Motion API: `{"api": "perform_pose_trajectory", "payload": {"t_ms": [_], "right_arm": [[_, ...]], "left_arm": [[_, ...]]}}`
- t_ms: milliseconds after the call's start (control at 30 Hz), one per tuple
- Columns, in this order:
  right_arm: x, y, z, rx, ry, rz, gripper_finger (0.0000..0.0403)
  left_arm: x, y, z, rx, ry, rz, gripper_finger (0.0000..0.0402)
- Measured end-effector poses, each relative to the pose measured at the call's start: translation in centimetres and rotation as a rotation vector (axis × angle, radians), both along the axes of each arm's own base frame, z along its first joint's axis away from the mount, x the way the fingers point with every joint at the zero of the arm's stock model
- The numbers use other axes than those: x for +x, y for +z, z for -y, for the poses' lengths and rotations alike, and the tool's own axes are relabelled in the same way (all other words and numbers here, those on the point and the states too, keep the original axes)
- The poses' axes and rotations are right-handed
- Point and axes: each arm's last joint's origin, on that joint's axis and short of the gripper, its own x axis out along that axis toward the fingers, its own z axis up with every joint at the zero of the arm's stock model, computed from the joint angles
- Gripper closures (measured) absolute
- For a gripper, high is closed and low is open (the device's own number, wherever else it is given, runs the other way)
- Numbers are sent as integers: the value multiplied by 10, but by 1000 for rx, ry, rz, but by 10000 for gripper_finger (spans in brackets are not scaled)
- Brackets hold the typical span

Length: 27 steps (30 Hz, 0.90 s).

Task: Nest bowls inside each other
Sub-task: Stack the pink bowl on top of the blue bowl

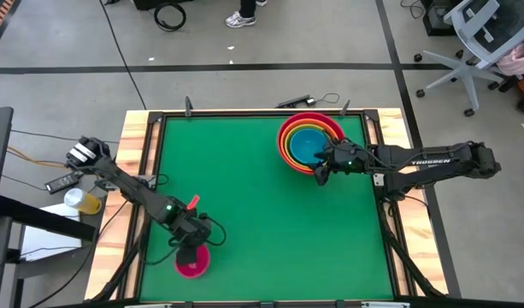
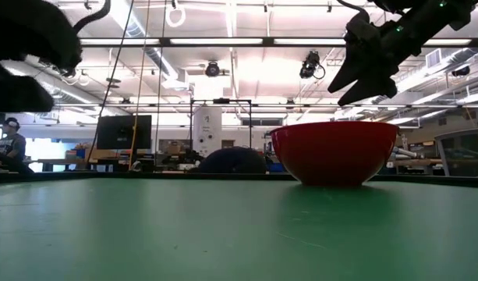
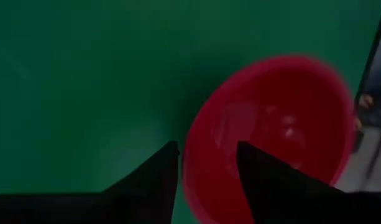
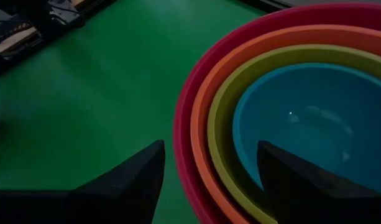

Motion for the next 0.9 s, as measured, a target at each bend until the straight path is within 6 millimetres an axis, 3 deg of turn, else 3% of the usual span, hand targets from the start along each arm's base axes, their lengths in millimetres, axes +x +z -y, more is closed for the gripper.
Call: {"api": "perform_pose_trajectory", "payload": {"t_ms": [300,467,600,800,900], "right_arm": [[1,0,-5,4,12,4,146],[1,0,-7,7,18,6,147],[4,1,-8,9,14,34,147],[26,-6,-6,-34,44,74,147],[38,-16,-6,-68,75,43,147]], "left_arm": [[1,-24,0,96,-58,-133,268],[3,-27,-1,167,-160,-70,330],[12,-22,-10,186,-190,10,386],[38,-12,-40,428,-87,213,383],[55,5,-56,631,-18,306,383]]}}
